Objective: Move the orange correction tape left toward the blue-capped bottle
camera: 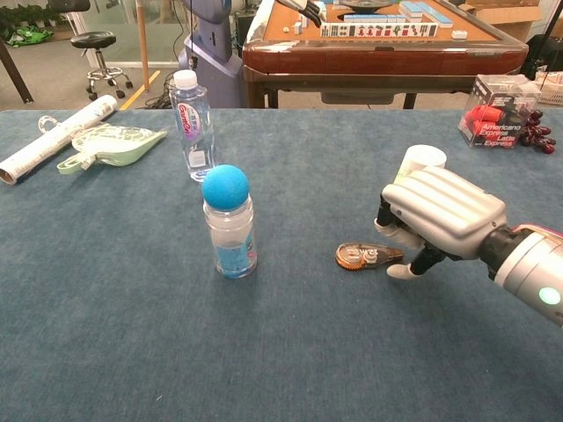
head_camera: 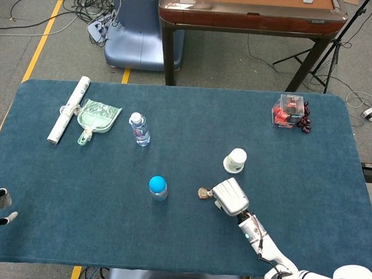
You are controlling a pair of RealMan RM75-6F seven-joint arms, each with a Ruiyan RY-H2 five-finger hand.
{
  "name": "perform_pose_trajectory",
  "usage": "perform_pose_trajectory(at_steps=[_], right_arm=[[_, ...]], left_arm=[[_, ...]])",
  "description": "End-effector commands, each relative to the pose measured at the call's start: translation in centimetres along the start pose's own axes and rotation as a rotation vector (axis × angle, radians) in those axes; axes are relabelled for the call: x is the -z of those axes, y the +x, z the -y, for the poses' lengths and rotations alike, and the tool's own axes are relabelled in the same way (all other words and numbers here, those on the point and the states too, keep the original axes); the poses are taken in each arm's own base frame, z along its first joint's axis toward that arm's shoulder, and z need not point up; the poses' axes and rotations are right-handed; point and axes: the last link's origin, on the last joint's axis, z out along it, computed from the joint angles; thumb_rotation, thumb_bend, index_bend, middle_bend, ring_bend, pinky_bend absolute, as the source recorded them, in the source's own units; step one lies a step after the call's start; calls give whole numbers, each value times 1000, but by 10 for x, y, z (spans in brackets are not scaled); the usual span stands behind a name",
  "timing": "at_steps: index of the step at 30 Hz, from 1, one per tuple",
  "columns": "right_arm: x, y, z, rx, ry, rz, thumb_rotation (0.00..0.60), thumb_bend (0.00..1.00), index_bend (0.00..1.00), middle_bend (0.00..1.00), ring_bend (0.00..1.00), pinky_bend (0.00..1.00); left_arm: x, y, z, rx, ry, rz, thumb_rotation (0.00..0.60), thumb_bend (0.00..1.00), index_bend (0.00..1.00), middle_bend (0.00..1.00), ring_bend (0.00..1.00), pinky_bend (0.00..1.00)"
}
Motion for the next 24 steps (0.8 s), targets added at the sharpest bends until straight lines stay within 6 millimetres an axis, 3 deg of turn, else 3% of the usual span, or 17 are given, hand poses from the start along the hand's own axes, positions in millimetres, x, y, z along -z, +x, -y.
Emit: perform_pose_trajectory(at_steps=[1,24], right_arm=[[-3,-2,1,-4,-3,3,600,0,1000,1000,1000,925],[-32,-8,2,-32,-40,-8,600,0,1000,1000,1000,926]], left_arm=[[0,0,0,0,2,2,600,22,630,625,548,726],[-1,1,6,5,25,9,600,22,629,625,548,726]])
